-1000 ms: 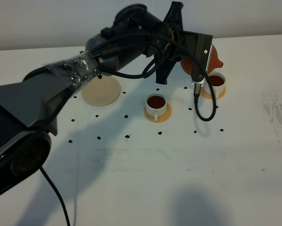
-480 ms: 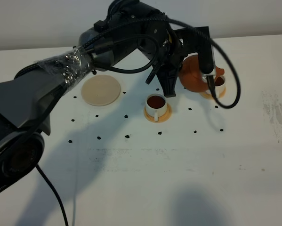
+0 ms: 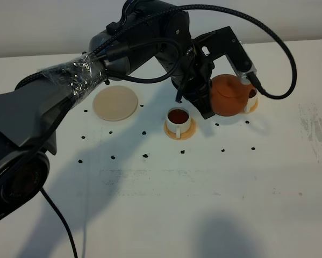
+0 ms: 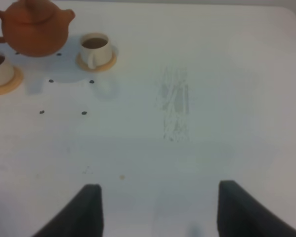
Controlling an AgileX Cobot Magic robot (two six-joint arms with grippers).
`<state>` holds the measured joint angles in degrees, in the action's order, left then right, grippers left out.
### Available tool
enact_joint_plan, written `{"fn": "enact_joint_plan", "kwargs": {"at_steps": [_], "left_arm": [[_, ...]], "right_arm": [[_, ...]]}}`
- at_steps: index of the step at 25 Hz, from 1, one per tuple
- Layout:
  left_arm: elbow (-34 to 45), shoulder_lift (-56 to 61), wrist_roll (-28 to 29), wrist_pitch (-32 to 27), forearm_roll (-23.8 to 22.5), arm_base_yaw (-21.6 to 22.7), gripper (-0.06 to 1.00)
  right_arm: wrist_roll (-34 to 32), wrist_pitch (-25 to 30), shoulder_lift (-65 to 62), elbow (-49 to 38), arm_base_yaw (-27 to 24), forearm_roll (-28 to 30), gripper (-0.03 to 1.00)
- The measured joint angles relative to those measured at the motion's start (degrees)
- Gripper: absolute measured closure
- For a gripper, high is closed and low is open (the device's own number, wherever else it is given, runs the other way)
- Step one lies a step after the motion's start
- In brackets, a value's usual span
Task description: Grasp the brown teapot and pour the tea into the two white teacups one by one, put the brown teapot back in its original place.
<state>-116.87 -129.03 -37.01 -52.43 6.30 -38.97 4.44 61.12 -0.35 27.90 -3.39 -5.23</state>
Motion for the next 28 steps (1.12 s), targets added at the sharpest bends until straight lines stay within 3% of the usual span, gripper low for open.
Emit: {"fn": "enact_joint_plan", "kwargs": {"at_steps": [6,17,28], "left_arm": [[1.9,0.1,4.3,0.2,0.5,0.0,0.84],[8.1,0.1,6.6,5.5,1.0,-0.3,0.84],[8.1,-2.8,7.9,6.6,1.1,-0.5,0.84]], "right_arm": [[0.0,0.0,0.0,0.0,0.0,0.0,0.45],[0.0,0.0,0.0,0.0,0.0,0.0,0.45],[0.0,0.0,0.0,0.0,0.0,0.0,0.45]]}}
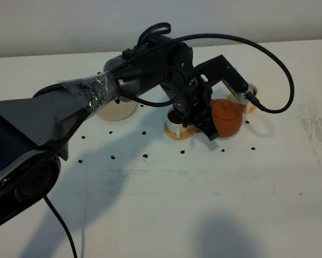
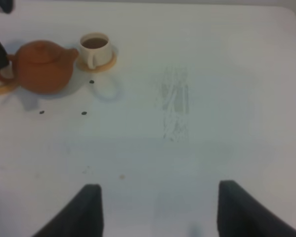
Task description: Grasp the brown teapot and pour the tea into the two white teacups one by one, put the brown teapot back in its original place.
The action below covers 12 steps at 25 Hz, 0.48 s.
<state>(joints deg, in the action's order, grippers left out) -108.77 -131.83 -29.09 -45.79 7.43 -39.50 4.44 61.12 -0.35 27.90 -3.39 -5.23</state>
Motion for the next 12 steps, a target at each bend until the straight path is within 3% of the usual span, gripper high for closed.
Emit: {"fn": "enact_joint_plan", "kwargs": {"at_steps": [12], "left_arm": [[0.2,1.1,0.2,0.0,0.3,-0.1,0.84]], "right_arm": [[0.0,0.0,0.0,0.0,0.0,0.0,0.45]]}}
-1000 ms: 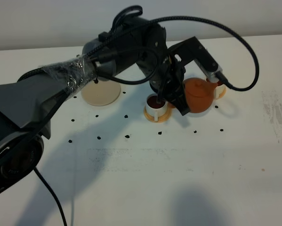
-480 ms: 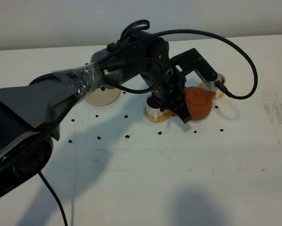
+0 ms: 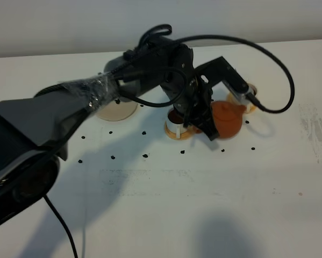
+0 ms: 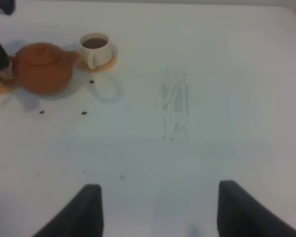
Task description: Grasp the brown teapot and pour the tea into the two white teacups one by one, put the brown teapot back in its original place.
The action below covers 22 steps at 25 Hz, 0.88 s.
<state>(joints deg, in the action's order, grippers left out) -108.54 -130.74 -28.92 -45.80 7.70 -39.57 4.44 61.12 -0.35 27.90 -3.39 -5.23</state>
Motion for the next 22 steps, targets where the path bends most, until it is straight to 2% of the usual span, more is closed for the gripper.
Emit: {"fn": "enact_joint_plan", "kwargs": {"at_steps": [7,11,22], "left_arm": [[0.1,5.5,3.1,-0.1,-2.6,0.2,0.84],[0.1,6.4,4.7,-1.0,-3.0,1.9,0.84],[0.1,8.6,5.8,-5.5,-4.9,10.9,0.84]], "right_arm": [[0.0,0.0,0.0,0.0,0.0,0.0,0.45],[0.0,0.0,0.0,0.0,0.0,0.0,0.45],[0.0,0.0,0.0,0.0,0.0,0.0,0.45]]}}
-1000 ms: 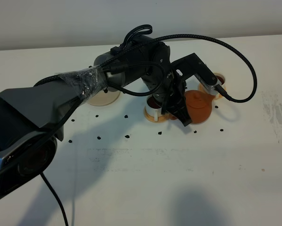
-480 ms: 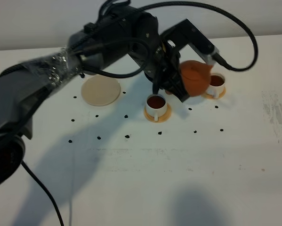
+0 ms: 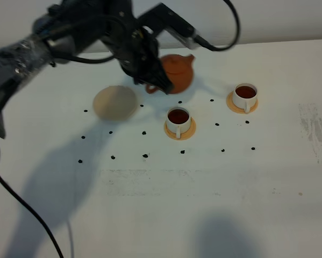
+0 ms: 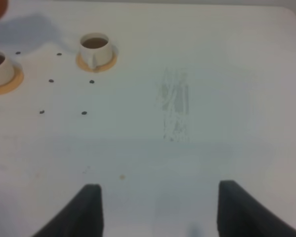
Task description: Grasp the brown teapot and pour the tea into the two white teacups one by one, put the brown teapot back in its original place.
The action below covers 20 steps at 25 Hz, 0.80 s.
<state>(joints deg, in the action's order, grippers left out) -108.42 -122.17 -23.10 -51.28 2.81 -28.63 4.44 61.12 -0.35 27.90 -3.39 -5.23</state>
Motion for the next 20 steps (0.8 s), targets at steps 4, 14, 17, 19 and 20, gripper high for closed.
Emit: {"fn": "enact_joint_plan", "kwargs": {"at_steps": [4,14,17,19,20], "left_arm": [[0.2,0.1,0.1,-0.1,-0.6,2.7,0.84],[12.8,5.6,1.0,8.1,-1.0,7.1,0.84],[15.5,7.3,1.6,8.5,-1.1,8.7,0.84],[16.9,8.1,2.2,8.9,-1.1,9.8,0.84],[17.7,8.2,2.5,9.1,-1.1,10.3,0.84]], "right_arm": [[0.0,0.0,0.0,0.0,0.0,0.0,0.45],[0.0,0.0,0.0,0.0,0.0,0.0,0.45],[0.0,0.0,0.0,0.0,0.0,0.0,0.45],[0.0,0.0,0.0,0.0,0.0,0.0,0.45],[0.0,0.0,0.0,0.0,0.0,0.0,0.45]]}}
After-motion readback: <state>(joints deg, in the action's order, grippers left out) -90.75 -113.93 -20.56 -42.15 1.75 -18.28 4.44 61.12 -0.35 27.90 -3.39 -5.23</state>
